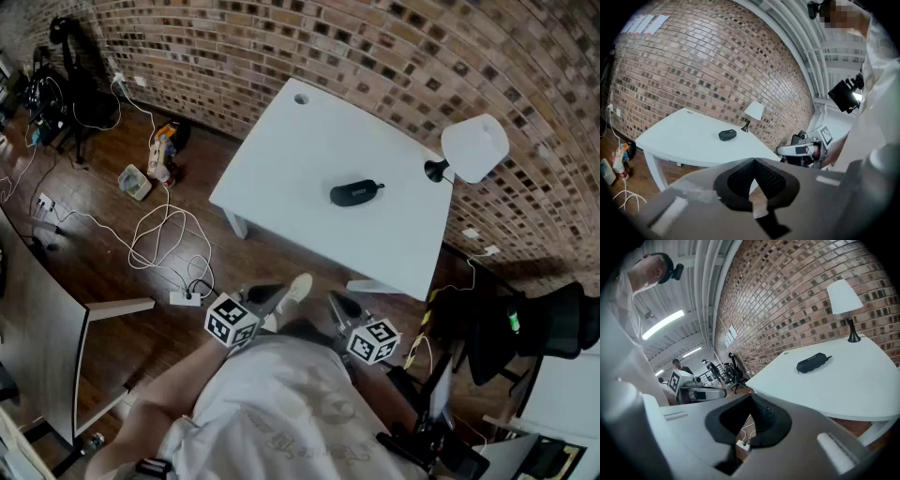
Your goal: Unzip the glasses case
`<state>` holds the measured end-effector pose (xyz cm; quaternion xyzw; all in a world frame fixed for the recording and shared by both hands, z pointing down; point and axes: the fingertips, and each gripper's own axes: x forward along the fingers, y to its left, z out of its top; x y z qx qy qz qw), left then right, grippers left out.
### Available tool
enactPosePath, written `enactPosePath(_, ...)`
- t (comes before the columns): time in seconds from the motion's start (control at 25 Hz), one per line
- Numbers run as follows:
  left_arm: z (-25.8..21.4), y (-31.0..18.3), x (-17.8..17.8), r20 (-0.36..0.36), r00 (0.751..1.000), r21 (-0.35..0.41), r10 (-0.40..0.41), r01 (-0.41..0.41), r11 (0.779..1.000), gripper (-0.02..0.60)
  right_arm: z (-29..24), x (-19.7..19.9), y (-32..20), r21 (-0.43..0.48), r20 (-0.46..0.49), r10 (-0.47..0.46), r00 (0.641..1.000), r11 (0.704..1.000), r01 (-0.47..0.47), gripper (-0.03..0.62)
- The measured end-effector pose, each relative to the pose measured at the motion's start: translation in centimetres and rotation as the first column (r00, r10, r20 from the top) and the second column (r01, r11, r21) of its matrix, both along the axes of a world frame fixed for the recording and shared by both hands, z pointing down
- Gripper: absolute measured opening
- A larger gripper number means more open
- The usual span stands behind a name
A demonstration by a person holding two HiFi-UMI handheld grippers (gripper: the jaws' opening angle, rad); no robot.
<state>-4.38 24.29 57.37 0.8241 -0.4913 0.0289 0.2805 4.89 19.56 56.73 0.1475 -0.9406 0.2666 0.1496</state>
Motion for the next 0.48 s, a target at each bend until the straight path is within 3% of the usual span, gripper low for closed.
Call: enactPosePath(0.48,0.1,-6.8,0.7,0.013,0.999,-0.034,0.041,-0.041,0.999,0.003,0.6,-0.7,-7.5,-0.029,0.006,-0.006,1.000,1.000,0.006,0.008)
